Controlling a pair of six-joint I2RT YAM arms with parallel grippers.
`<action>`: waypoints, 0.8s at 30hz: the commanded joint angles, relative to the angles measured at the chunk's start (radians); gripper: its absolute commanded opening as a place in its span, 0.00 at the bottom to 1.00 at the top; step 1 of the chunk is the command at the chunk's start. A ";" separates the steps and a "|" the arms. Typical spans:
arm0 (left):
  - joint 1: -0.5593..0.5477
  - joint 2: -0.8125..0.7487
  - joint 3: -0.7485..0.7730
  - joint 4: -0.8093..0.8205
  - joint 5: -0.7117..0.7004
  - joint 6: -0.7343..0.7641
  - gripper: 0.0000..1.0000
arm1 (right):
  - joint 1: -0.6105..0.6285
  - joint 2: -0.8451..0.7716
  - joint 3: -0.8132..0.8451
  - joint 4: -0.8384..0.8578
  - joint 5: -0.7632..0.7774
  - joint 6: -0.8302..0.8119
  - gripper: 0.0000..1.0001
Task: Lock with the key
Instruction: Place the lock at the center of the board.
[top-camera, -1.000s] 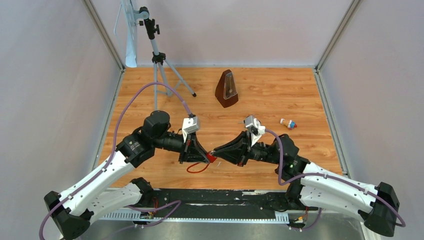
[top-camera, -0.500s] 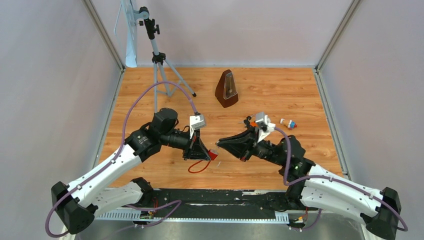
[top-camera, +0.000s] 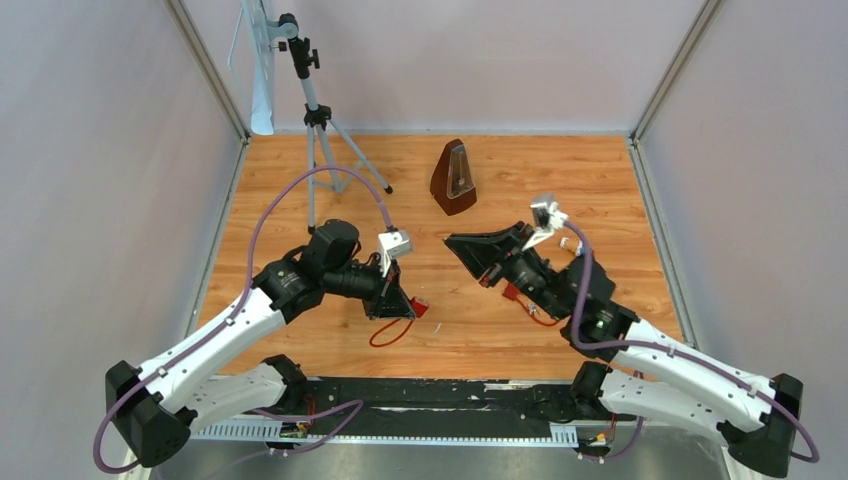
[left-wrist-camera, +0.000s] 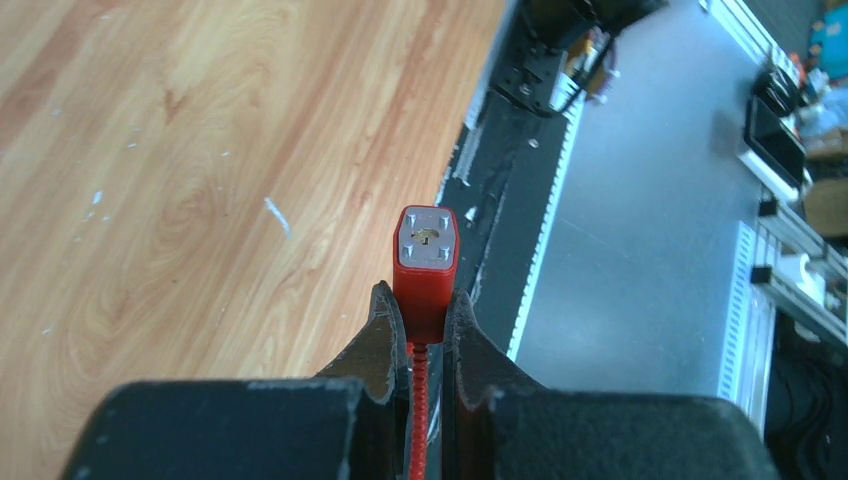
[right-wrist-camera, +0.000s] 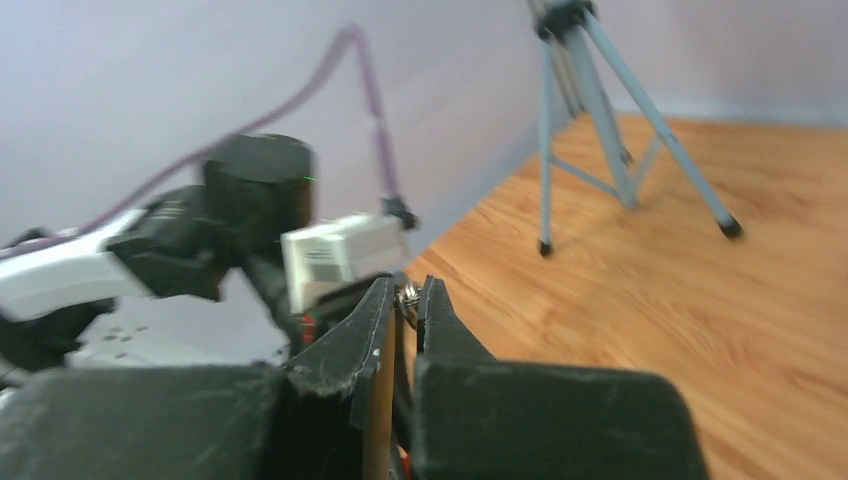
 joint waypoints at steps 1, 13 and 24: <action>0.004 -0.038 0.020 0.077 -0.151 -0.076 0.00 | -0.010 0.110 0.072 -0.291 0.186 0.095 0.00; 0.006 0.210 -0.140 0.514 -0.521 -0.553 0.00 | -0.053 0.229 0.013 -0.489 0.241 0.314 0.00; 0.006 0.584 -0.090 1.005 -0.440 -0.840 0.00 | -0.136 0.252 -0.047 -0.584 0.086 0.326 0.00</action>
